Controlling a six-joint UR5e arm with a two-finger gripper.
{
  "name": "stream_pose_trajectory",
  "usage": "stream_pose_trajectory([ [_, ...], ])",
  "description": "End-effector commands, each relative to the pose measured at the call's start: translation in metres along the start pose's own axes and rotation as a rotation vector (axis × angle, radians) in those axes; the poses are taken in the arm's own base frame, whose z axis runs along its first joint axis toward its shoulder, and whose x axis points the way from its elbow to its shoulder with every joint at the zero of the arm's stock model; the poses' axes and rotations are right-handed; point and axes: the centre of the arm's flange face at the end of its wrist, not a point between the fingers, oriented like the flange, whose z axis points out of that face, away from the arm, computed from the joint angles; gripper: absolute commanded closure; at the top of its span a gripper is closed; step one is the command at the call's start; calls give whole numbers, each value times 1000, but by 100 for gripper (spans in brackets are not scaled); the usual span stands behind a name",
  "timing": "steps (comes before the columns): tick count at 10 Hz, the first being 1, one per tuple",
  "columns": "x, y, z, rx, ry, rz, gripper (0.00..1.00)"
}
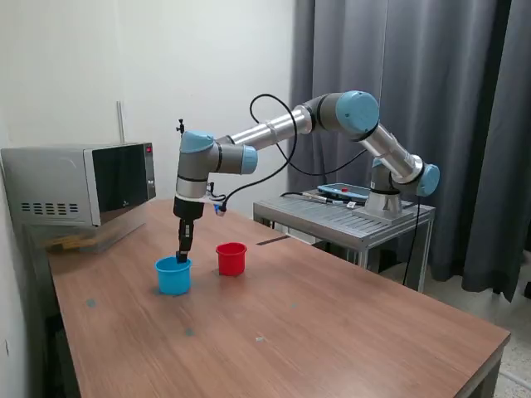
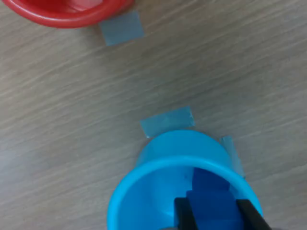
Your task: Place red objects in the red bin, and blue objects in the blue bin.
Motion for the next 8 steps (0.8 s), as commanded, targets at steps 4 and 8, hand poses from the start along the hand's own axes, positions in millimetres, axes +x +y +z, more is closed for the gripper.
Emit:
stream_pose_trajectory([
  [4,-4,2,2,-4,1,4,100],
  [8,-4,5,-3,-19,3,6,100],
])
